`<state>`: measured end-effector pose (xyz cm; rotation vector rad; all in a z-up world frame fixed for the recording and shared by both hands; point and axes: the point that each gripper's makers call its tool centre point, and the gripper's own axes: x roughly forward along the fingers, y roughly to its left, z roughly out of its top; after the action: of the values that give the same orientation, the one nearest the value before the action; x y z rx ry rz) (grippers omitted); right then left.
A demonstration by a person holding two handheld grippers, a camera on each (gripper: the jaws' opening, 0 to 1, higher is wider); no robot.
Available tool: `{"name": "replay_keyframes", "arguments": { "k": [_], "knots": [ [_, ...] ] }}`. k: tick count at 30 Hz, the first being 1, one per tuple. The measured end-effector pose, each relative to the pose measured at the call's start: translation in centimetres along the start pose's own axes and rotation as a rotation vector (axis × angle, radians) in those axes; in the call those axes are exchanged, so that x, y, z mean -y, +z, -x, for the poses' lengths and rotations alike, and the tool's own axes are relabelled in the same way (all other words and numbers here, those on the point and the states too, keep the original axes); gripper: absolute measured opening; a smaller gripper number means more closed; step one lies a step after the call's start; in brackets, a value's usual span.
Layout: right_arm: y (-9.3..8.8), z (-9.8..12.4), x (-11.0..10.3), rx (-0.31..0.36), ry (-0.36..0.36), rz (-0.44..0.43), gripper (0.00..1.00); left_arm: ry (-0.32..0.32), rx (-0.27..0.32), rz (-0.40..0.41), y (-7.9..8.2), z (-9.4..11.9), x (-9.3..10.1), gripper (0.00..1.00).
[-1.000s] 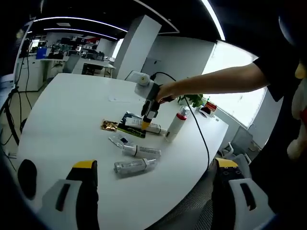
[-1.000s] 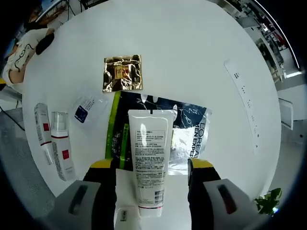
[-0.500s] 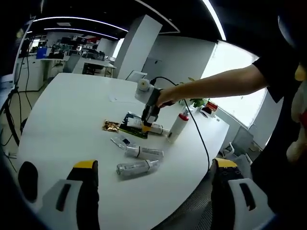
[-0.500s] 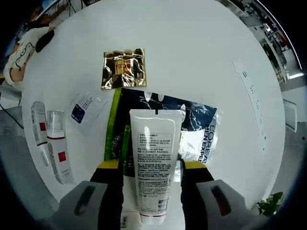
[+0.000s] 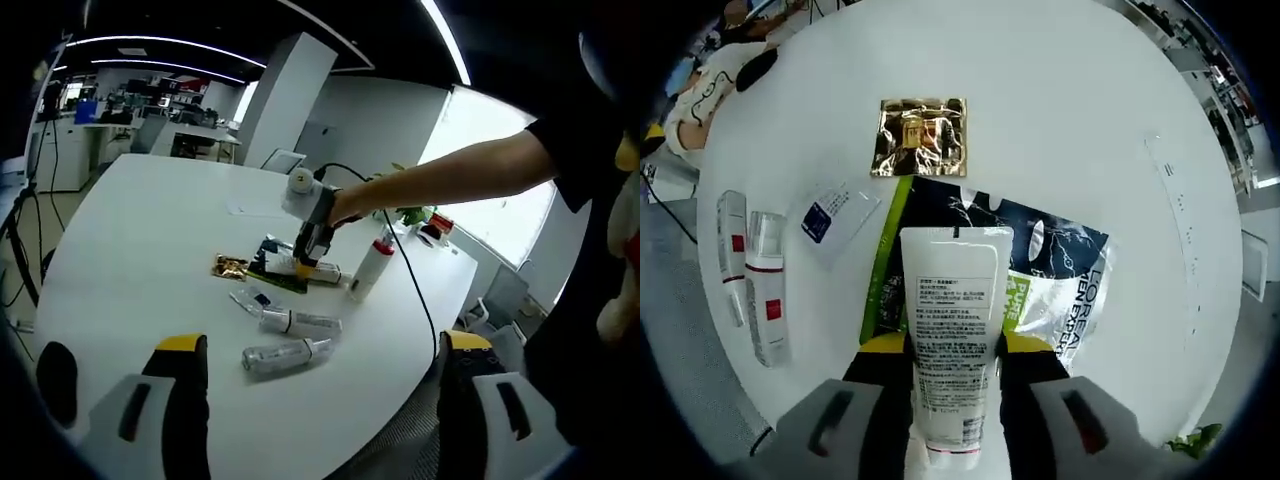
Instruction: Arrange the skincare products in the storage area until every visible bottle or jar stands upright without overlapping.
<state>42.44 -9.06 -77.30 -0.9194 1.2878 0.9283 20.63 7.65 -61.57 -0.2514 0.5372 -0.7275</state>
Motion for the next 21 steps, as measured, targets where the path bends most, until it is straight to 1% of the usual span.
{"name": "replay_keyframes", "arguments": {
  "k": [4, 10, 12, 14, 21],
  "knots": [
    [0.1, -0.3, 0.1, -0.018, -0.010, 0.019, 0.31, 0.000, 0.000, -0.004, 0.1, 0.1, 0.1, 0.88],
    [0.5, 0.1, 0.0, -0.019, -0.055, 0.106, 0.30, 0.003, 0.009, -0.015, 0.5, 0.4, 0.4, 0.88],
    [1.1, 0.4, 0.2, -0.003, -0.057, 0.125, 0.30, 0.004, 0.010, -0.018, 0.6, 0.5, 0.5, 0.88],
    [1.6, 0.9, 0.5, 0.021, -0.067, 0.125, 0.30, 0.003, 0.010, -0.018, 0.6, 0.5, 0.5, 0.88],
    [3.2, 3.8, 0.6, 0.122, -0.095, 0.125, 0.30, -0.015, 0.013, -0.035, 1.1, 0.1, 1.5, 0.88]
  ]
}}
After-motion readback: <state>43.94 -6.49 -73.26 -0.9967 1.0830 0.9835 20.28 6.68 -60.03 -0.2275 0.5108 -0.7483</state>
